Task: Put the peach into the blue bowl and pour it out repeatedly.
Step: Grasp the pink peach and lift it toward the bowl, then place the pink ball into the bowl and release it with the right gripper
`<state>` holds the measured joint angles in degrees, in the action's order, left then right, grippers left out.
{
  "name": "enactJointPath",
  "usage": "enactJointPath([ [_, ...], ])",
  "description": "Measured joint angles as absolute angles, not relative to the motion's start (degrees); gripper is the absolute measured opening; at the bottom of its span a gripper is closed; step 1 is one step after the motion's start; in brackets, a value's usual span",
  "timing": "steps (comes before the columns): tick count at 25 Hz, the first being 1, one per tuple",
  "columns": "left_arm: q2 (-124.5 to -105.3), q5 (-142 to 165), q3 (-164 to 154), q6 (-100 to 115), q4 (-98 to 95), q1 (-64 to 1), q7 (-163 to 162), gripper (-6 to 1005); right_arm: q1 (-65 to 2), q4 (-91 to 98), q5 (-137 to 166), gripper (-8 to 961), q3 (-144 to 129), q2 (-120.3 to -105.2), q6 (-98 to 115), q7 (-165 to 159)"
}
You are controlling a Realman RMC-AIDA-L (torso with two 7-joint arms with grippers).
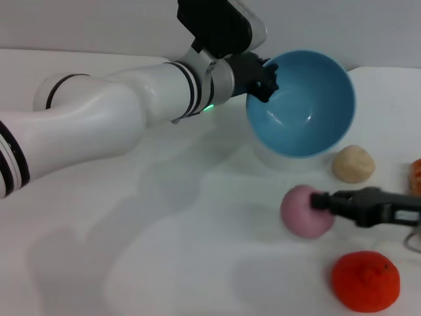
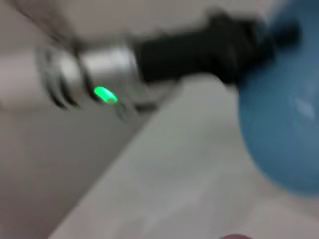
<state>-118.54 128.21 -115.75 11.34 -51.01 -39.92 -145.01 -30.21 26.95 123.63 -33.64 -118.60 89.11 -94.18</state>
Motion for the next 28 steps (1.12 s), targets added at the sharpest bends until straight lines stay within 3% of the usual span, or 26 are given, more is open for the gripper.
enactJointPath([
  [8,-118.88,128.2,-115.9,16.7,-49.4,-42.2,-145.3,-1,-27.1,43.2,114.1,37,-31.4,-118.49,99.9,-95.5],
  [16,-119.00,128.0,-117.6,19.8,-49.8,-43.5,-148.5,-3,-29.7,40.7,113.6,38,-31.5,-118.43,92.7,-95.7],
  [28,-119.00,127.9,-118.0,19.6,-49.6,-43.8,-148.8,-2,-29.1,38.4,113.3,260,-32.5,-118.51,88.2,-93.2],
])
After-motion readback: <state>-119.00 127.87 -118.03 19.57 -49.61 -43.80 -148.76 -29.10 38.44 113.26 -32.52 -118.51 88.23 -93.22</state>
